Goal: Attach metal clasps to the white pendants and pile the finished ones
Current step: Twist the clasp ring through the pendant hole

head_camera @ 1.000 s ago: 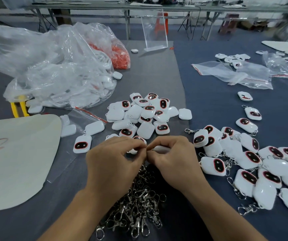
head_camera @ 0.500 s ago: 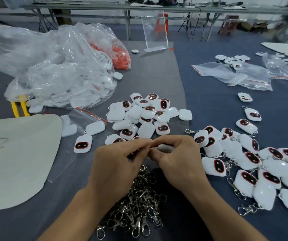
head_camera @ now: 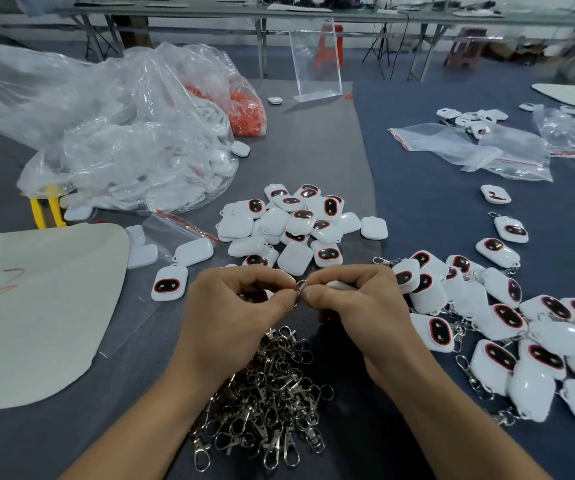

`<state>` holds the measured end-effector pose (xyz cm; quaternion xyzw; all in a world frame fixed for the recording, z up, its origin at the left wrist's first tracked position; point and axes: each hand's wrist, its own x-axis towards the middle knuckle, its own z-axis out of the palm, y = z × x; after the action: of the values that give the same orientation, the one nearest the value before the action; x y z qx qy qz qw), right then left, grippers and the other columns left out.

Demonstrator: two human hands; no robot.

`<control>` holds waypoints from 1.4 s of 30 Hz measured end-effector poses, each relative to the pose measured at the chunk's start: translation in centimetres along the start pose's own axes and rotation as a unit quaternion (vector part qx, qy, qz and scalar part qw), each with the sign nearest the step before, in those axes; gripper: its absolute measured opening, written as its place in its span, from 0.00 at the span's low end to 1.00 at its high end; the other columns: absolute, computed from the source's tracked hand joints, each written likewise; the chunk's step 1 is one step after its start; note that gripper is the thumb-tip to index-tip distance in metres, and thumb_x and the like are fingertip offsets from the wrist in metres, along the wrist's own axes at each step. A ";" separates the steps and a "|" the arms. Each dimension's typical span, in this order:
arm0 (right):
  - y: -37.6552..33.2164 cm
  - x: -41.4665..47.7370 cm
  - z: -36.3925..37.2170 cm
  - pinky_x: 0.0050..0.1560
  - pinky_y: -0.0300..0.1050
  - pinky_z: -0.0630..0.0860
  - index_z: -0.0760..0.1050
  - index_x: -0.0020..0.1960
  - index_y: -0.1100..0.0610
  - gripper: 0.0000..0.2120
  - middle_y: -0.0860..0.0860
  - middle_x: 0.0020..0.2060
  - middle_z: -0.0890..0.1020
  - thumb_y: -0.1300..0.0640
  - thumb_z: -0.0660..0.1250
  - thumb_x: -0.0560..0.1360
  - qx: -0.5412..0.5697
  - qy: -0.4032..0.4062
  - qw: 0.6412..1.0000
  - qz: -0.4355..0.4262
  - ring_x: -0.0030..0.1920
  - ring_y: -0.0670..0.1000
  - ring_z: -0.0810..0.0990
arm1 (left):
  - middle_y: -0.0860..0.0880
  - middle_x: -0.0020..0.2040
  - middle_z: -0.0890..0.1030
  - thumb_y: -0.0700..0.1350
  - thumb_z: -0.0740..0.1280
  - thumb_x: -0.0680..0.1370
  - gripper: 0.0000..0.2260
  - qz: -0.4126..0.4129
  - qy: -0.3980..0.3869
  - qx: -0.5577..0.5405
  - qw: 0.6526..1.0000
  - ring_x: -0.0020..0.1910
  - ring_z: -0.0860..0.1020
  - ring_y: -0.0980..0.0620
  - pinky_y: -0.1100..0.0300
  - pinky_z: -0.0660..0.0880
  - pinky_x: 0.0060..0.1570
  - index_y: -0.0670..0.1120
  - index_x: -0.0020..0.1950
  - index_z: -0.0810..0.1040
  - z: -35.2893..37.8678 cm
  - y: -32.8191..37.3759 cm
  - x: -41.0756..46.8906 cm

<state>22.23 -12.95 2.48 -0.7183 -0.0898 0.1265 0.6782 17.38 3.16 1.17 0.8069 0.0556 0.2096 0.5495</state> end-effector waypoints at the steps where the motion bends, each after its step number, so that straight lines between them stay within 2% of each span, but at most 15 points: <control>1: 0.0 0.0 0.0 0.36 0.43 0.76 0.87 0.36 0.55 0.09 0.54 0.29 0.83 0.68 0.76 0.68 -0.002 -0.002 1.000 -0.003 0.31 0.48 0.77 | 0.54 0.34 0.85 0.45 0.79 0.68 0.06 -0.004 -0.008 -0.011 1.000 0.30 0.78 0.56 0.64 0.73 0.31 0.56 0.40 0.87 0.0 0.0 0.0; 7: 0.2 -0.1 -0.2 0.40 0.47 0.80 0.87 0.38 0.50 0.10 0.53 0.32 0.85 0.65 0.78 0.70 -0.045 -0.001 0.999 -0.029 0.33 0.49 0.80 | 0.52 0.35 0.85 0.45 0.76 0.67 0.04 0.005 -0.026 -0.038 0.999 0.33 0.81 0.44 0.52 0.77 0.32 0.54 0.39 0.87 0.2 0.2 -0.3; 11: 0.1 0.1 -0.6 0.41 0.46 0.80 0.87 0.39 0.51 0.10 0.53 0.32 0.86 0.66 0.77 0.70 -0.054 -0.030 0.997 -0.035 0.34 0.47 0.81 | 0.50 0.34 0.85 0.43 0.75 0.67 0.04 0.006 -0.045 -0.048 0.998 0.31 0.79 0.54 0.56 0.77 0.33 0.53 0.38 0.87 0.1 0.3 -0.2; 14: -0.1 0.4 -1.1 0.38 0.40 0.77 0.87 0.39 0.53 0.10 0.51 0.29 0.83 0.68 0.76 0.69 -0.058 -0.075 0.994 -0.047 0.32 0.45 0.79 | 0.50 0.35 0.85 0.43 0.75 0.67 0.04 0.013 -0.069 -0.053 0.996 0.33 0.81 0.55 0.59 0.77 0.35 0.52 0.38 0.87 0.1 0.3 -0.1; 18: 0.0 0.6 -1.4 0.35 0.37 0.75 0.87 0.38 0.51 0.08 0.51 0.29 0.83 0.63 0.74 0.66 -0.064 -0.103 0.991 -0.064 0.31 0.45 0.78 | 0.51 0.35 0.85 0.47 0.74 0.66 0.03 0.015 -0.100 -0.049 0.994 0.33 0.80 0.58 0.64 0.75 0.35 0.53 0.38 0.87 -0.2 0.2 0.1; 21: 0.2 0.7 -1.5 0.40 0.38 0.77 0.87 0.38 0.48 0.09 0.48 0.33 0.86 0.62 0.74 0.66 -0.079 -0.113 0.988 -0.072 0.35 0.44 0.83 | 0.47 0.32 0.83 0.46 0.74 0.65 0.04 -0.003 -0.135 -0.052 0.989 0.31 0.76 0.57 0.60 0.72 0.33 0.51 0.38 0.87 -0.4 0.0 0.4; 23: 0.2 0.6 -1.5 0.43 0.44 0.80 0.88 0.39 0.48 0.09 0.49 0.35 0.87 0.61 0.73 0.66 -0.092 -0.114 0.987 -0.071 0.38 0.47 0.85 | 0.43 0.31 0.81 0.46 0.73 0.64 0.05 -0.007 -0.153 -0.045 0.987 0.31 0.74 0.55 0.58 0.69 0.32 0.50 0.37 0.87 -0.4 -0.1 0.6; 25: 0.2 0.6 -1.5 0.44 0.48 0.81 0.88 0.40 0.49 0.09 0.51 0.35 0.87 0.62 0.73 0.67 -0.107 -0.117 0.985 -0.072 0.38 0.49 0.84 | 0.44 0.29 0.79 0.46 0.72 0.64 0.05 -0.002 -0.154 -0.027 0.988 0.30 0.72 0.55 0.58 0.67 0.31 0.49 0.37 0.86 -0.4 -0.2 0.4; 29: 0.4 0.4 -1.3 0.40 0.39 0.76 0.88 0.40 0.50 0.13 0.48 0.33 0.86 0.68 0.75 0.70 -0.113 -0.108 0.984 -0.087 0.35 0.43 0.82 | 0.44 0.27 0.74 0.45 0.69 0.63 0.07 0.001 -0.138 -0.035 0.990 0.29 0.69 0.55 0.59 0.63 0.30 0.45 0.36 0.84 -0.2 -0.2 0.1; 32: 0.3 0.3 -1.1 0.40 0.37 0.77 0.88 0.41 0.54 0.09 0.48 0.34 0.87 0.68 0.76 0.70 -0.105 -0.087 0.985 -0.106 0.36 0.44 0.83 | 0.48 0.28 0.74 0.44 0.68 0.63 0.07 -0.015 -0.115 -0.085 0.990 0.30 0.68 0.54 0.60 0.62 0.30 0.42 0.35 0.83 -0.1 -0.1 0.1; 34: 0.3 0.2 -0.8 0.40 0.36 0.76 0.88 0.41 0.53 0.08 0.47 0.34 0.86 0.66 0.76 0.70 -0.115 -0.082 0.984 -0.108 0.36 0.42 0.82 | 0.49 0.28 0.74 0.43 0.68 0.63 0.06 -0.014 -0.096 -0.086 0.992 0.30 0.68 0.54 0.60 0.62 0.30 0.42 0.34 0.82 0.0 0.2 -0.1; 36: 0.4 0.2 -0.7 0.38 0.34 0.74 0.87 0.42 0.49 0.08 0.44 0.33 0.85 0.62 0.76 0.71 -0.144 -0.061 0.983 -0.095 0.35 0.40 0.81 | 0.54 0.28 0.75 0.40 0.70 0.65 0.02 0.002 -0.059 -0.053 0.997 0.28 0.68 0.58 0.64 0.63 0.29 0.43 0.33 0.82 0.1 0.5 -0.3; 38: 0.5 0.3 -1.0 0.41 0.33 0.75 0.86 0.48 0.44 0.11 0.40 0.39 0.86 0.59 0.74 0.72 -0.170 -0.015 0.982 -0.080 0.39 0.40 0.82 | 0.58 0.28 0.76 0.39 0.72 0.67 0.05 0.051 0.002 0.055 0.997 0.27 0.70 0.62 0.69 0.65 0.30 0.48 0.32 0.81 -0.2 0.4 -0.3; 40: 0.7 0.6 -1.4 0.44 0.41 0.79 0.79 0.52 0.41 0.17 0.42 0.45 0.86 0.62 0.70 0.72 -0.166 0.012 0.985 -0.052 0.42 0.46 0.83 | 0.57 0.29 0.75 0.42 0.72 0.67 0.06 0.118 0.019 0.214 0.970 0.30 0.71 0.59 0.67 0.67 0.32 0.51 0.32 0.78 -0.5 0.3 -0.3; 42: 0.8 0.8 -1.5 0.48 0.53 0.81 0.72 0.51 0.41 0.19 0.47 0.46 0.86 0.65 0.67 0.73 -0.171 0.018 0.985 -0.025 0.45 0.53 0.83 | 0.56 0.30 0.75 0.41 0.74 0.66 0.06 0.153 -0.018 0.311 0.938 0.32 0.72 0.58 0.60 0.71 0.34 0.50 0.33 0.79 -0.5 0.2 -0.2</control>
<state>23.39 -14.23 1.75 -0.8235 -0.1156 0.0796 0.5497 16.97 3.48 1.49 0.9399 -0.0165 0.2487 0.2332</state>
